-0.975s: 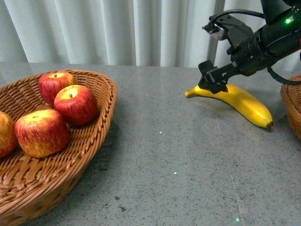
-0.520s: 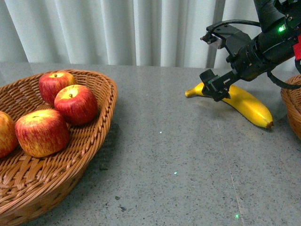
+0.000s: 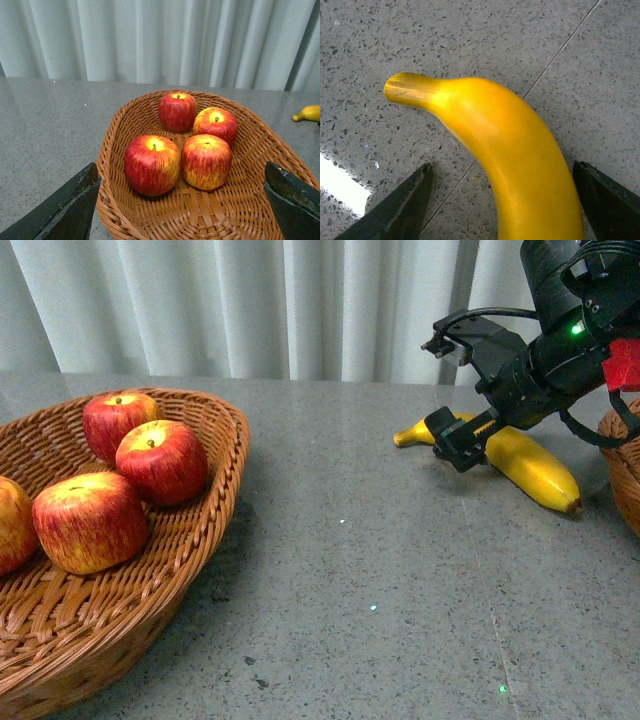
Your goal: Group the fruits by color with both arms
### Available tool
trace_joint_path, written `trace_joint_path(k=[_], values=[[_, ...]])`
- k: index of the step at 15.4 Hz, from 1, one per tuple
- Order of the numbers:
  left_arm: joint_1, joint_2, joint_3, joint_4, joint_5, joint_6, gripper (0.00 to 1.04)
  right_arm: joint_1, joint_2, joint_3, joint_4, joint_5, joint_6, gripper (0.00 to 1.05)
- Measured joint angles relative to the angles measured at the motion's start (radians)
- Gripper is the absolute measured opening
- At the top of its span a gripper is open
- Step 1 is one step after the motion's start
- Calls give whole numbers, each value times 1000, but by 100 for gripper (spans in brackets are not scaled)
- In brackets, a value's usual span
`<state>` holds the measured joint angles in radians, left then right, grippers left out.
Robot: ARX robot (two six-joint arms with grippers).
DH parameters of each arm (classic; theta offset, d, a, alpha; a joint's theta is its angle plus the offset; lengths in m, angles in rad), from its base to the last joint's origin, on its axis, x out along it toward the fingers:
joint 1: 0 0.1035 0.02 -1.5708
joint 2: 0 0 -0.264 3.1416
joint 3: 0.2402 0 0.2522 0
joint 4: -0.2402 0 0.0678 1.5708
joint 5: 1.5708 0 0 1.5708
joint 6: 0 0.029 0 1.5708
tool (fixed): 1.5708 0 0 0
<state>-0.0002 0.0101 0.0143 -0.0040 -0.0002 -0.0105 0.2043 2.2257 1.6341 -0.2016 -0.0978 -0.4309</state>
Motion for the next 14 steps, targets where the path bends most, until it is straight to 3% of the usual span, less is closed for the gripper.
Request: trace_joint_path(k=[3, 5, 7, 9, 14], values=[[0, 0, 0, 0, 0, 0, 98, 6, 0, -11, 2, -4, 5, 54], [0, 0, 0, 0, 0, 0, 98, 6, 0, -11, 8, -12, 12, 38], [0, 0, 0, 0, 0, 0, 98, 6, -13, -32, 68, -52, 63, 35], [0, 0, 0, 0, 0, 0, 98, -49, -197, -118, 270, -248, 308, 35], [0, 0, 0, 0, 0, 0, 98, -116, -294, -188, 341, -313, 406, 35]])
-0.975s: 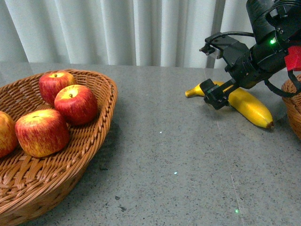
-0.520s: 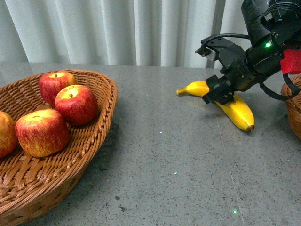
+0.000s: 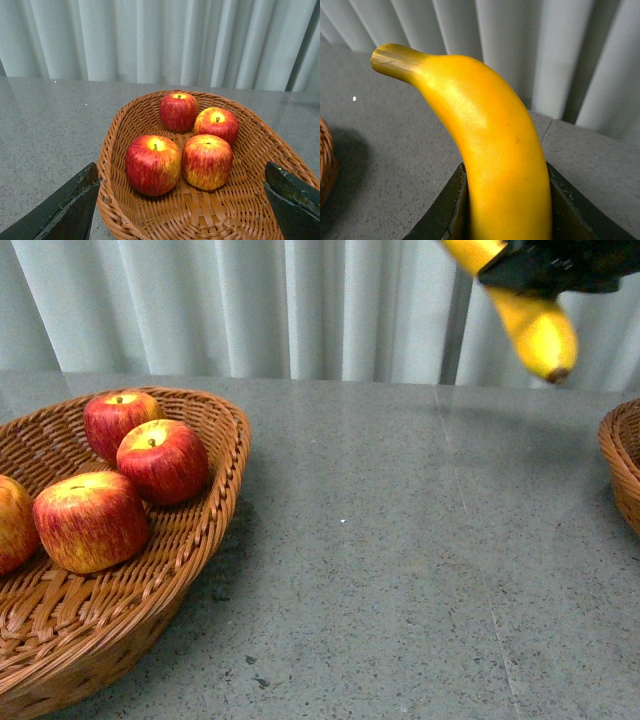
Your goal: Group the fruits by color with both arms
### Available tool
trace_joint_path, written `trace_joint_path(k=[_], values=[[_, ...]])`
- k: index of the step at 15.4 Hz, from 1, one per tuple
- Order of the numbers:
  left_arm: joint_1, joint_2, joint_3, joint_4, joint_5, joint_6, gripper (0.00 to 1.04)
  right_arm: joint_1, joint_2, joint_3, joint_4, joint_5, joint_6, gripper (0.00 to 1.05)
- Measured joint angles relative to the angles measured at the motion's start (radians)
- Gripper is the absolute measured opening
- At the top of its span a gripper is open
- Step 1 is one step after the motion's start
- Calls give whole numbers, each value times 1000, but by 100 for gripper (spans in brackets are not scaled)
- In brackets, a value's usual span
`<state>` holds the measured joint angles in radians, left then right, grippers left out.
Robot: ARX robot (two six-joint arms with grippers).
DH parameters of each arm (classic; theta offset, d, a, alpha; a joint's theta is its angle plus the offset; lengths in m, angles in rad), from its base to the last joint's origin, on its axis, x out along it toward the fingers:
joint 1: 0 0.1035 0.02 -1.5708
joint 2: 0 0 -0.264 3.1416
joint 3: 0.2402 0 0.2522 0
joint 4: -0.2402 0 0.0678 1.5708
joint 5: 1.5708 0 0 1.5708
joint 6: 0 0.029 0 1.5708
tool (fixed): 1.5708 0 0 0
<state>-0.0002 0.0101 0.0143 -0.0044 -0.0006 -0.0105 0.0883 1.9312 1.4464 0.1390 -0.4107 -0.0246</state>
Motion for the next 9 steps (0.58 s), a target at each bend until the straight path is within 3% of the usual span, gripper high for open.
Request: trace_joint_path(k=[1, 4, 9], values=[[0, 0, 0, 0, 0, 0, 98, -17, -15, -17, 15, -10, 15, 35], [0, 0, 0, 0, 0, 0, 98, -195, -182, -192, 19, -84, 43, 35], [0, 0, 0, 0, 0, 0, 98, -414, -372, -369, -129, -112, -224, 35]])
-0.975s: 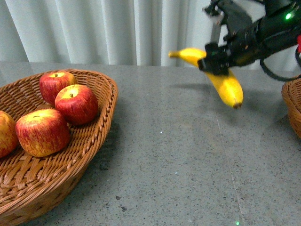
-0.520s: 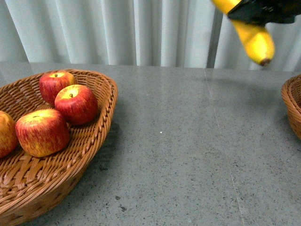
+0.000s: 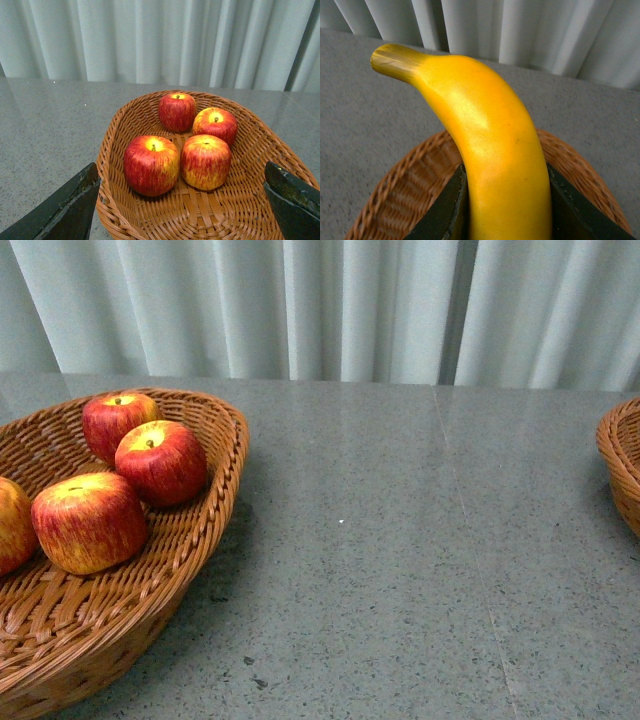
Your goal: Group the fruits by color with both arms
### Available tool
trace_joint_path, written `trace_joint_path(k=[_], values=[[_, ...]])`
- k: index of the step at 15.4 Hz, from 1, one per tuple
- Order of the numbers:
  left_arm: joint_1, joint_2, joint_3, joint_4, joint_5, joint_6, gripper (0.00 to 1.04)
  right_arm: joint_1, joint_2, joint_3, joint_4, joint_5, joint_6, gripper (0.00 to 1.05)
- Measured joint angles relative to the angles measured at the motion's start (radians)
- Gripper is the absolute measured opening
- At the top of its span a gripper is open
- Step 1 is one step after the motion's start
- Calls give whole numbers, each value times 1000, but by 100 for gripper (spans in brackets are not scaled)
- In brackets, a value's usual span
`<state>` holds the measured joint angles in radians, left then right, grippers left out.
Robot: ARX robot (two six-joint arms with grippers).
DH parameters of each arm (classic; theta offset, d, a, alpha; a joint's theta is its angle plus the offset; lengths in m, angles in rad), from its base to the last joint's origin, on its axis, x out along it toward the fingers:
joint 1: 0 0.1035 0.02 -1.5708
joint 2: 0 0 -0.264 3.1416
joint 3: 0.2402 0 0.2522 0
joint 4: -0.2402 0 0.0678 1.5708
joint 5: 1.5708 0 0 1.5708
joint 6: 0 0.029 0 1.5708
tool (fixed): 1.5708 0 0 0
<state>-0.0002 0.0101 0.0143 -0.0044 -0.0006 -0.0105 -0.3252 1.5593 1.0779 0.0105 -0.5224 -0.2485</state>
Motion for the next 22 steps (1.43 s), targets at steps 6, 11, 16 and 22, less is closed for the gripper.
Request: trace_joint_path(k=[6, 11, 16, 22], values=[[0, 0, 0, 0, 0, 0, 98, -82, -57, -121, -44, 11, -185, 64], [0, 0, 0, 0, 0, 0, 98, -82, -185, -119, -3, -93, -109, 98], [0, 0, 0, 0, 0, 0, 98, -90, -416, -245, 233, -227, 177, 98], [0, 0, 0, 0, 0, 0, 98, -6, -1027, -743, 186, 190, 254, 42]])
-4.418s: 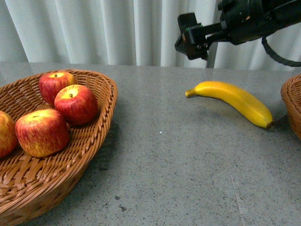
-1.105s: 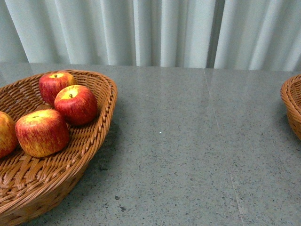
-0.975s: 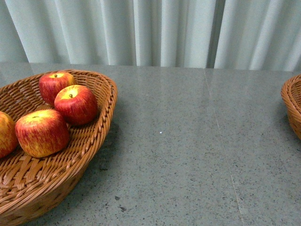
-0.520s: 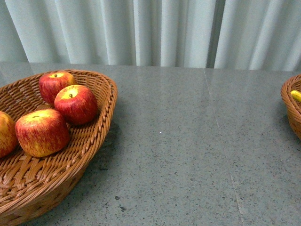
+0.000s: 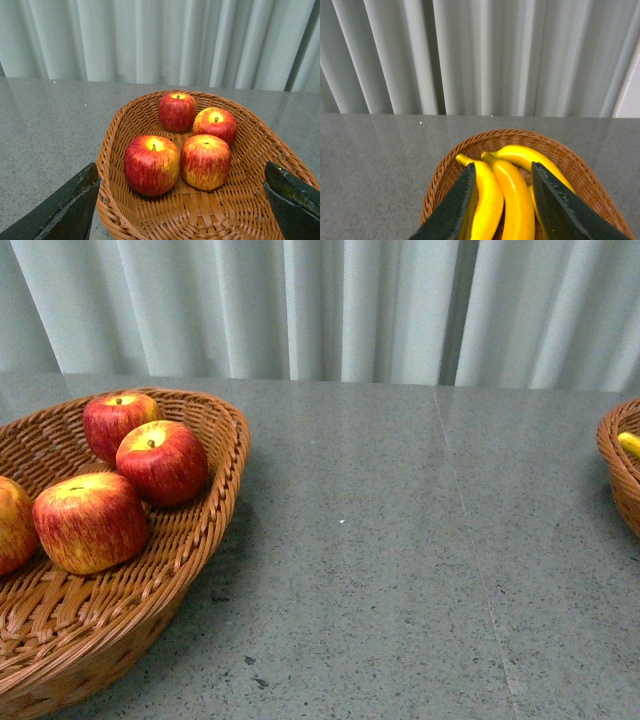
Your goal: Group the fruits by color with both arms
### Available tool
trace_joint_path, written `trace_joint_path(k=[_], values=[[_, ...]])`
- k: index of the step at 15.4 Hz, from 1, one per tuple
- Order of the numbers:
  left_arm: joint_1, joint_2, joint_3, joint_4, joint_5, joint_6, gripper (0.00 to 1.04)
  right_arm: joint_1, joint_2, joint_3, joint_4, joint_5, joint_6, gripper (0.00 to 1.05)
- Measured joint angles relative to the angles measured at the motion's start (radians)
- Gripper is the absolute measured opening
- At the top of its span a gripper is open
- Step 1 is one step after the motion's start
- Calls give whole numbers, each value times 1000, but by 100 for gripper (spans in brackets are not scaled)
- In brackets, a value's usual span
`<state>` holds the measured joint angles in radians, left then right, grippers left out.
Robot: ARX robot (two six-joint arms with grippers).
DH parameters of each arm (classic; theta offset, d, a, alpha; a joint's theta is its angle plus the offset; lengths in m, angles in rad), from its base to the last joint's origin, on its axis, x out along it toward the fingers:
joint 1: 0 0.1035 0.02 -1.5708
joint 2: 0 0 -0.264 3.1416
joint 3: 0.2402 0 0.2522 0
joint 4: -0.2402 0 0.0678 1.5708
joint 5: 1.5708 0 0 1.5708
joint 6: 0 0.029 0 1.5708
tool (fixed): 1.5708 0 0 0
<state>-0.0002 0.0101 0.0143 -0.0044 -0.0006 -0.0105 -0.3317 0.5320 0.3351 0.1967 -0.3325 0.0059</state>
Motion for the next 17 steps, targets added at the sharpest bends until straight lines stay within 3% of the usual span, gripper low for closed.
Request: trace_joint_path(k=[3, 4, 7, 9, 15, 16, 17], values=[[0, 0, 0, 0, 0, 0, 98, 105, -114, -125, 6, 99, 0, 5], [0, 0, 0, 0, 0, 0, 98, 134, -145, -151, 6, 127, -3, 2], [0, 0, 0, 0, 0, 0, 98, 202, -211, -212, -4, 200, -3, 2], [0, 0, 0, 0, 0, 0, 98, 330, -263, -239, -20, 314, -3, 2], [0, 0, 0, 0, 0, 0, 98, 332, -351, -286, -71, 333, -5, 2], [0, 0, 0, 0, 0, 0, 98, 332, -447, -293, -191, 330, -5, 2], [0, 0, 0, -1, 0, 0, 98, 332, -513, -311, -195, 330, -5, 2]])
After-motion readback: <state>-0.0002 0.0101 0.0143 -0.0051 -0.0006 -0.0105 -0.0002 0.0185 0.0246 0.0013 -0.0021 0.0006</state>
